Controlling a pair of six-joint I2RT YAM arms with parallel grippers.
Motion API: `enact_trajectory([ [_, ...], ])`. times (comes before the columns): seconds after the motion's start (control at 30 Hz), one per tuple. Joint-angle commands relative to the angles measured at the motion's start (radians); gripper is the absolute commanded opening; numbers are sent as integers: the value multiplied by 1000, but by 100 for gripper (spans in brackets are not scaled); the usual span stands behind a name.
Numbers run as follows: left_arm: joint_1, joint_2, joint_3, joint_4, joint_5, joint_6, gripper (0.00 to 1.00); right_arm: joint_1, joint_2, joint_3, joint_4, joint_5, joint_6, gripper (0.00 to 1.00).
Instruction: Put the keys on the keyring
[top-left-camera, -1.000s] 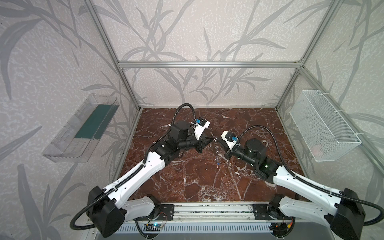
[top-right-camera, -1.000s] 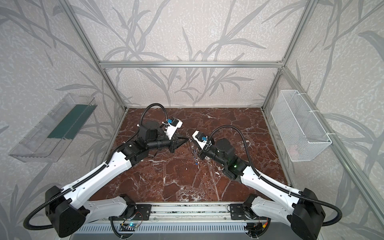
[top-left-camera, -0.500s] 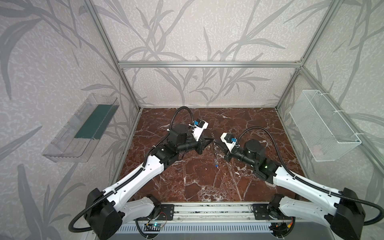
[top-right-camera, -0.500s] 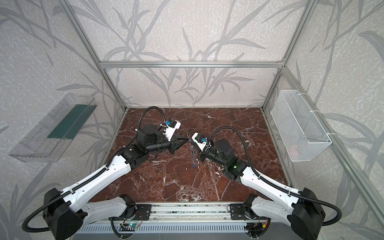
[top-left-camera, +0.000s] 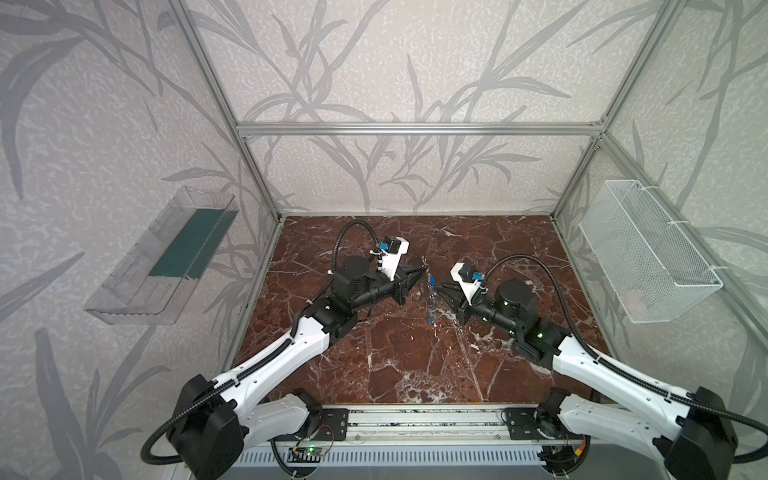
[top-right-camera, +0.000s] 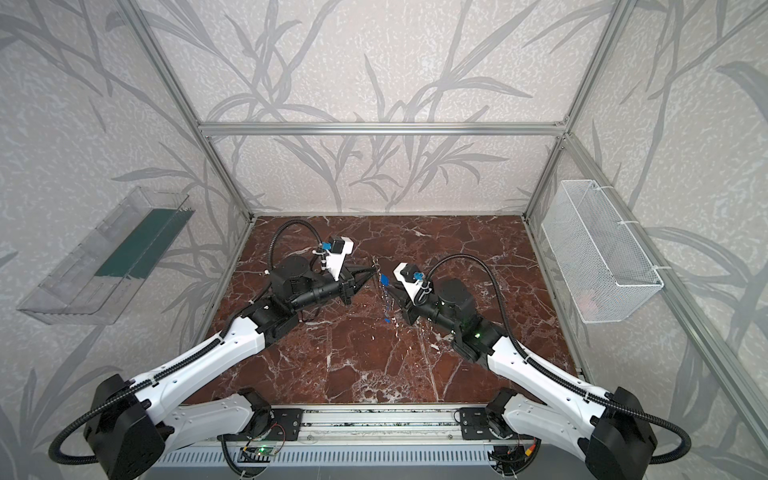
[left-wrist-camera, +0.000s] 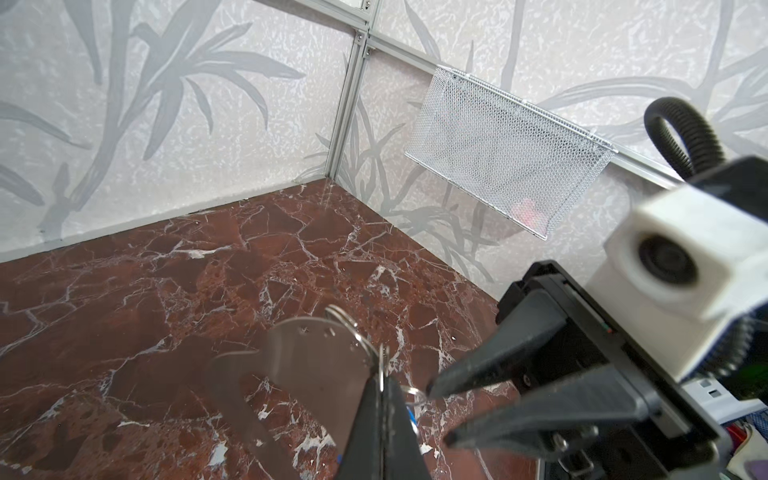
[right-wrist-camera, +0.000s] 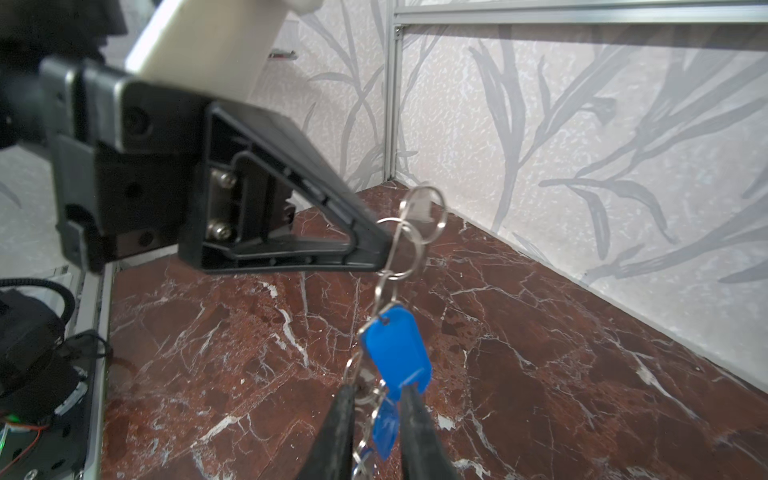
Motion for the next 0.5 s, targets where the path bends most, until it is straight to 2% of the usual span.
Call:
enact_trajectory([
  [0.0,4,-9,-7,141,8,-33,0,-58,-24,9,45,-100,126,22],
  [0.2,5,2,-7,177,58,-53,0,-177,48,45,176,-289,306,21],
  [0.47,5,15,11,172,114,-71,0,-197,163,114,298,-427,423,21],
])
